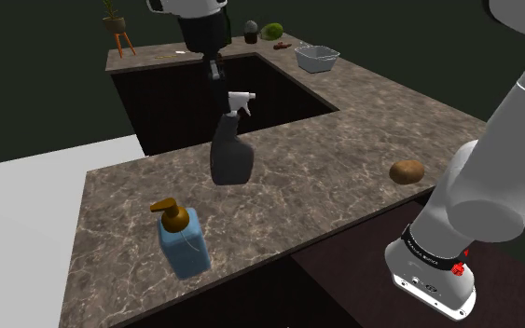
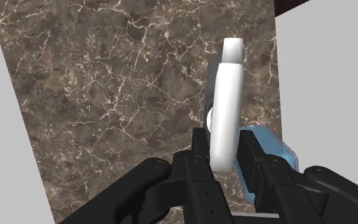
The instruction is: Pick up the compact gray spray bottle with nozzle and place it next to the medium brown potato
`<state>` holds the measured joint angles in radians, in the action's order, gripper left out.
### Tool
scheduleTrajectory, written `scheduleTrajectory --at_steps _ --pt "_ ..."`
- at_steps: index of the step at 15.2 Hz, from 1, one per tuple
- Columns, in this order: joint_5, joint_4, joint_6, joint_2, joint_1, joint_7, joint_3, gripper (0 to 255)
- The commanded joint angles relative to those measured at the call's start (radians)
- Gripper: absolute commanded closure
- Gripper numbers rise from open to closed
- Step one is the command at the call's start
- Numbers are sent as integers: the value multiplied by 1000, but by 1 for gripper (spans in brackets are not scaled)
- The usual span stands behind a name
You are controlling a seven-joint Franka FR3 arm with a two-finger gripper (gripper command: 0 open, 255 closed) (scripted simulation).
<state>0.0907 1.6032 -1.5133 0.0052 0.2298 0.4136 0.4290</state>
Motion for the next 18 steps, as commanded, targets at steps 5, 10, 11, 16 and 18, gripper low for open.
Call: scheduleTrajectory --at_steps 5,10,11,16,18 --pt "-55 165 3 -194 -57 146 -79 255" --pt "-66 264 25 -327 -90 267 -159 255" --pt "-64 280 31 -350 -96 291 -176 255" --pt "-45 341 63 -453 -124 409 -262 255" --pt "-31 357 77 -487 -135 456 -297 255"
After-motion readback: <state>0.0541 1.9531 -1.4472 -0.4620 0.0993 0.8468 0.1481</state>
